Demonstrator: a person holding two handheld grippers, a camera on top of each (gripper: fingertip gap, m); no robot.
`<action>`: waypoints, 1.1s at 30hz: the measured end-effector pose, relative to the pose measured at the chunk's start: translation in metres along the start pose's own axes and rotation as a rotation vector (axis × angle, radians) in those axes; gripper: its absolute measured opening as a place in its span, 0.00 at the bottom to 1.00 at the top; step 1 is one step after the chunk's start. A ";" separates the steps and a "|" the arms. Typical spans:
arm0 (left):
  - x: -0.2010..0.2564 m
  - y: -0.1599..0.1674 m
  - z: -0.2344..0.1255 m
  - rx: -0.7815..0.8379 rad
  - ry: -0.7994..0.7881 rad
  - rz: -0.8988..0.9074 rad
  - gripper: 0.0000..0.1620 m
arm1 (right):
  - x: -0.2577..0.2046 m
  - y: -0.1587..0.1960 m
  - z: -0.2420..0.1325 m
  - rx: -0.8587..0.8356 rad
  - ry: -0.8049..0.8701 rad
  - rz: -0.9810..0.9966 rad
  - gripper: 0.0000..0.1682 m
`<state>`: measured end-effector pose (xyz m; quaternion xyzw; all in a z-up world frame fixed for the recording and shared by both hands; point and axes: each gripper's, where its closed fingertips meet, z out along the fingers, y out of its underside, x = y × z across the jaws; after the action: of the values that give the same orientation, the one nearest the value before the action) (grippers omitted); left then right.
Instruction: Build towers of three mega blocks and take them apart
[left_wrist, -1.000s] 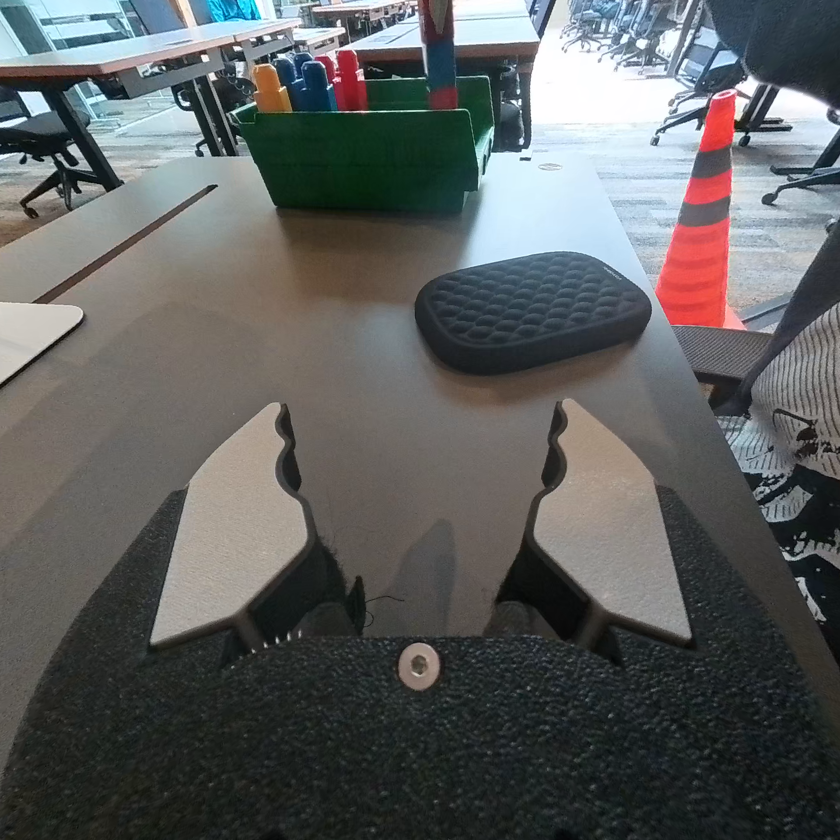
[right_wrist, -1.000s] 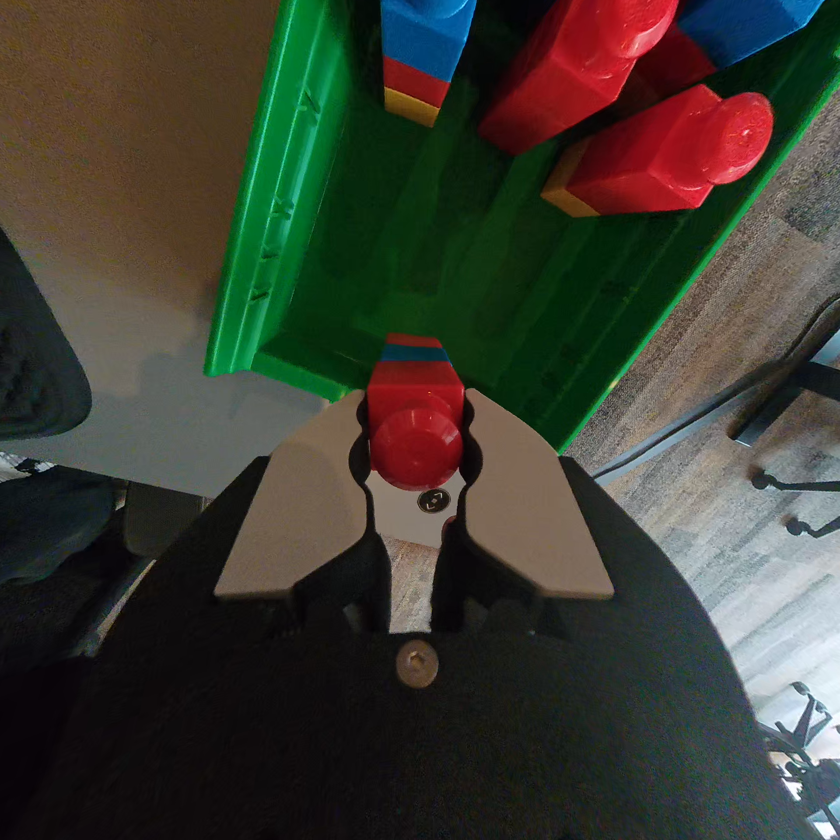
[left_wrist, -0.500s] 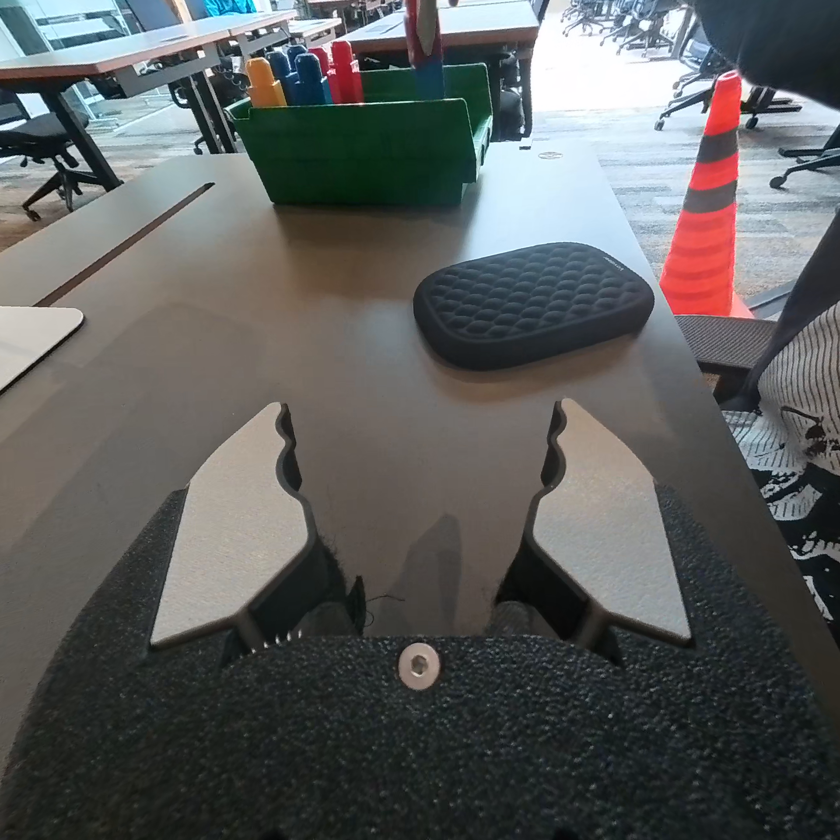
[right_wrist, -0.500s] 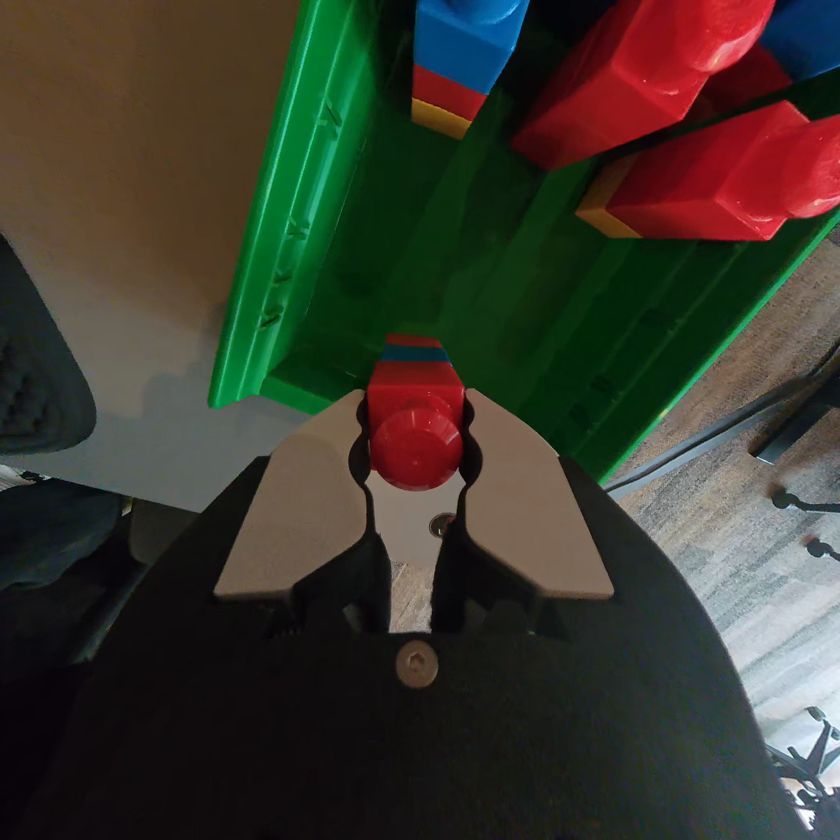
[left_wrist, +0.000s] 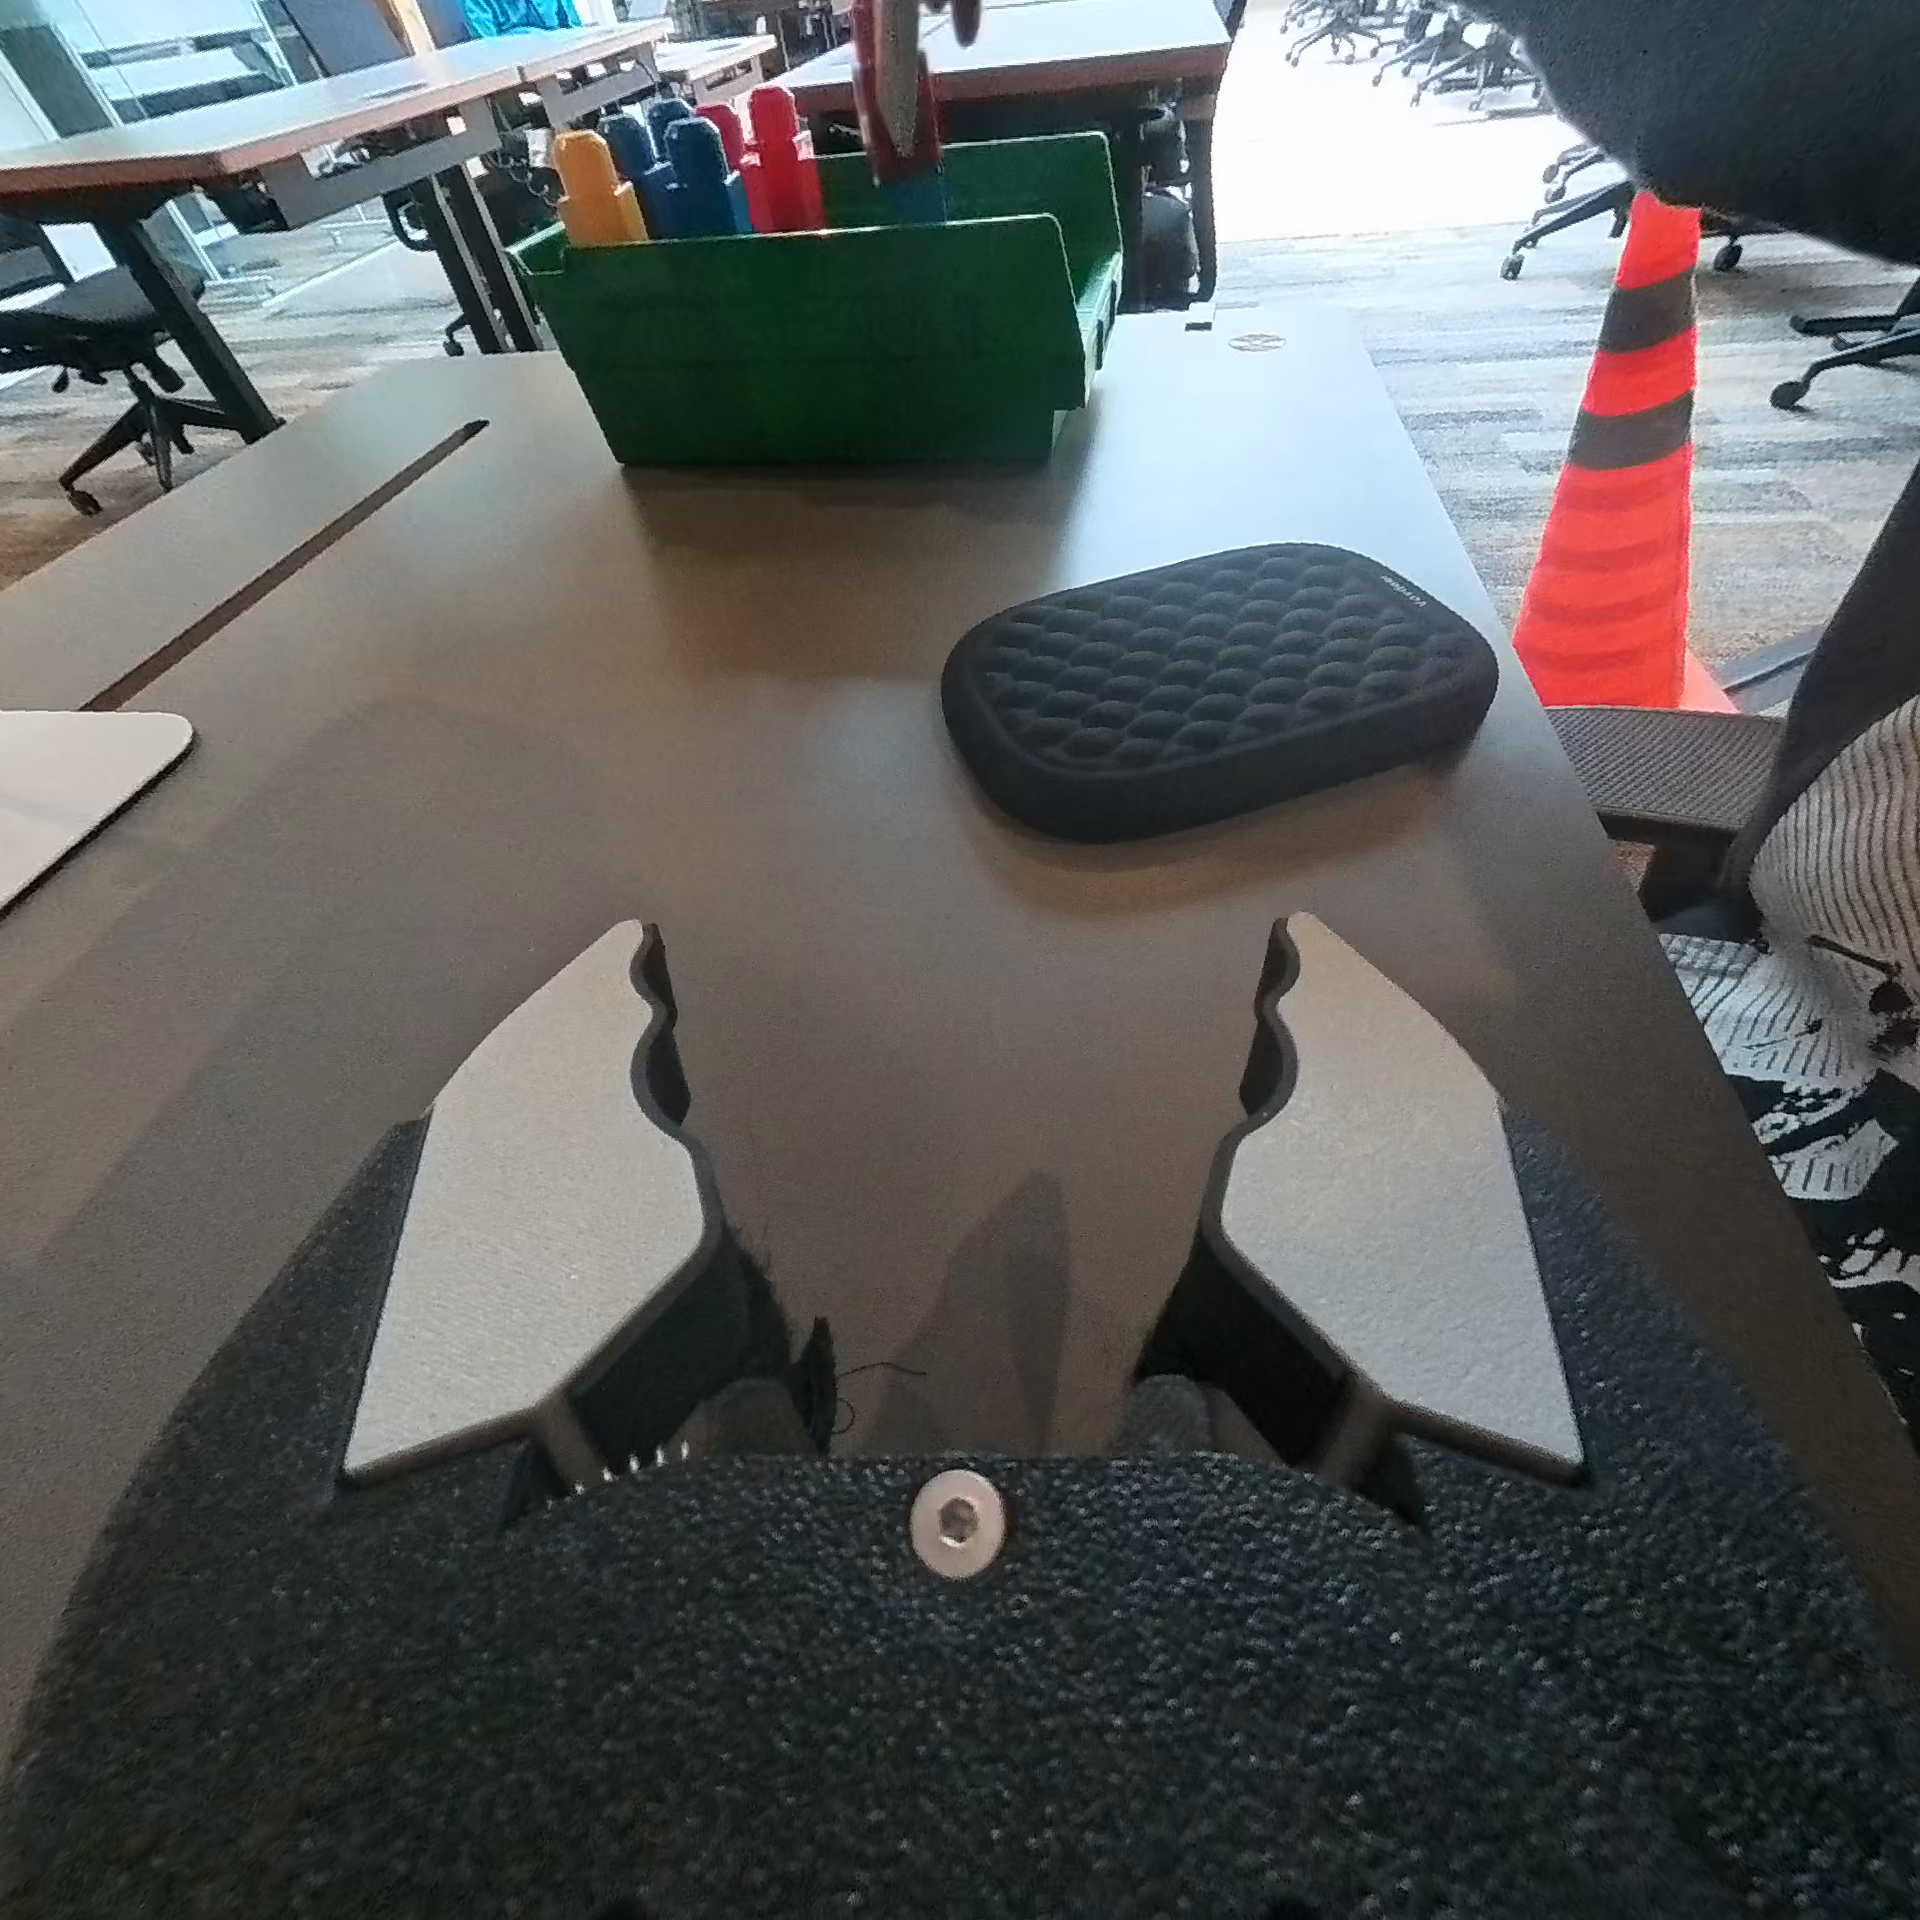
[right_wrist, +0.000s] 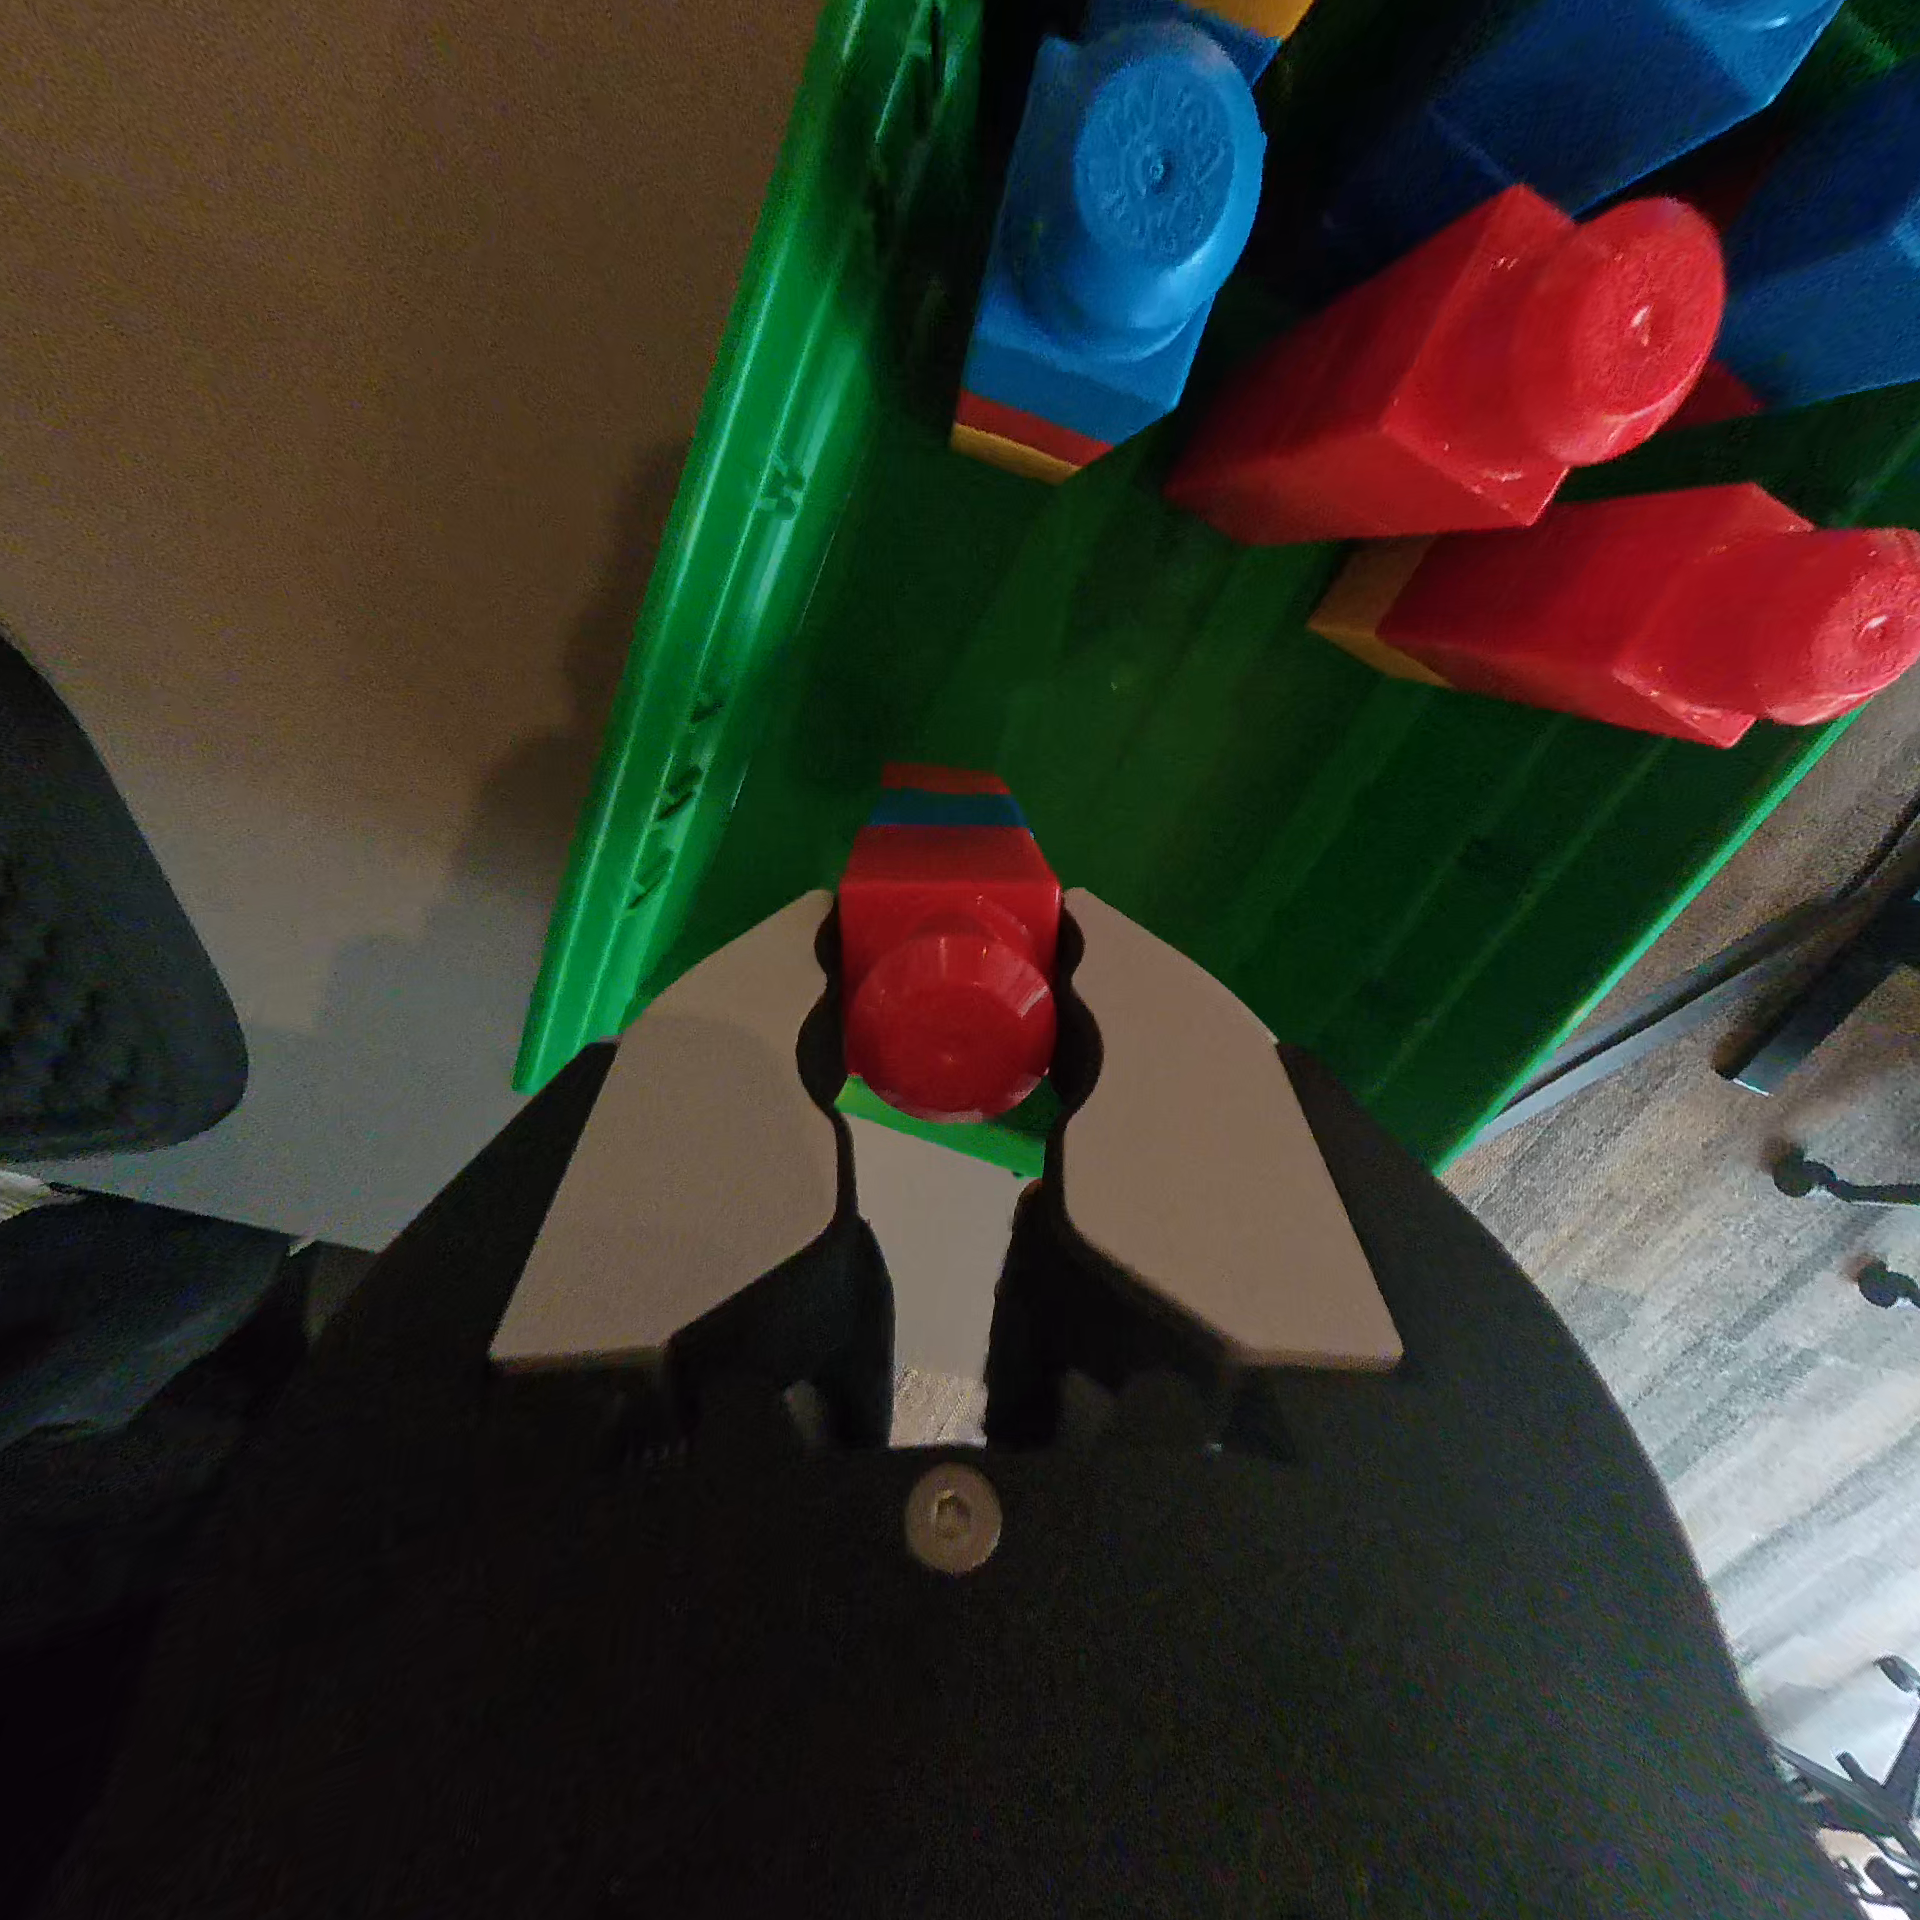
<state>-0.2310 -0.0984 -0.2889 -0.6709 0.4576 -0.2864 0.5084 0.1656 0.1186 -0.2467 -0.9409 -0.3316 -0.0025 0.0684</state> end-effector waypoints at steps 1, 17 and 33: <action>0.000 0.000 0.000 0.002 0.001 -0.001 0.66 | 0.000 -0.002 0.001 0.002 0.002 0.001 0.21; 0.000 -0.001 -0.001 0.011 0.002 0.000 0.66 | -0.001 -0.034 0.018 0.044 0.013 0.027 0.21; 0.000 -0.002 -0.001 0.013 0.001 0.002 0.66 | 0.000 -0.044 0.032 0.055 0.030 0.040 0.22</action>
<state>-0.2315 -0.0990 -0.2869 -0.6668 0.4567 -0.2891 0.5130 0.1372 0.1568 -0.2727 -0.9450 -0.3117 -0.0062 0.0992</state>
